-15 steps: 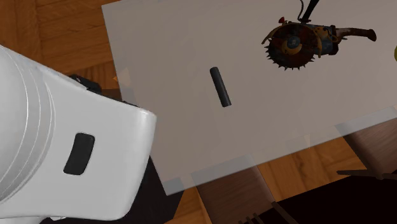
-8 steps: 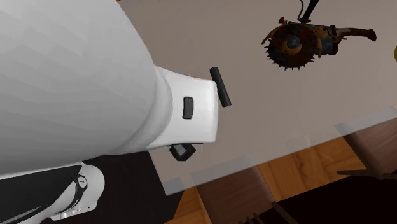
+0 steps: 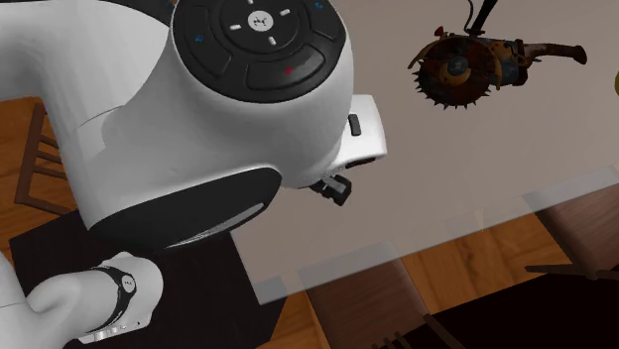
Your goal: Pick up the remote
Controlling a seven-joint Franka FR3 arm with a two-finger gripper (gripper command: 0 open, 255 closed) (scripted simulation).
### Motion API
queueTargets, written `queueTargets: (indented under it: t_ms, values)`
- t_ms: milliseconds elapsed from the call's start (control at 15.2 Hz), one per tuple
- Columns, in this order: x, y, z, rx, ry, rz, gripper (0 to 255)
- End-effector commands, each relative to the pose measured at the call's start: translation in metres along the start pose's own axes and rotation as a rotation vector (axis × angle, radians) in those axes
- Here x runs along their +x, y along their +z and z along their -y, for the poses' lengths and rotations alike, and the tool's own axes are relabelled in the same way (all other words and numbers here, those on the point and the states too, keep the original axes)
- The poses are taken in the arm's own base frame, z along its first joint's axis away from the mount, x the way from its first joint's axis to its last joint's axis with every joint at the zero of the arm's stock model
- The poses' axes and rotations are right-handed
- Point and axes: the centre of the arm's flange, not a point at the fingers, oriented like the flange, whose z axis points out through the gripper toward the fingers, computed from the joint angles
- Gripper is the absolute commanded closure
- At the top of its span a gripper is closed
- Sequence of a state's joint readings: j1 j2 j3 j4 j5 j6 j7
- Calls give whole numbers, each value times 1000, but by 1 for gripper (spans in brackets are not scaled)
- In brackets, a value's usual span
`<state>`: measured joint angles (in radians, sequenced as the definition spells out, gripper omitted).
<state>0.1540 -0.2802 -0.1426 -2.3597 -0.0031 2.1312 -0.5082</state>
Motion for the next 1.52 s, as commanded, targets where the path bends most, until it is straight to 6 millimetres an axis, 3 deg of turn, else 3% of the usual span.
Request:
queueTargets:
  t_ms: [0,726,1452]
  values:
    - [18,21,-5,-5,-62,0,0]
    - [109,135,-2,-27,-389,8,0]
    - [193,249,26,-48,-716,15,0]
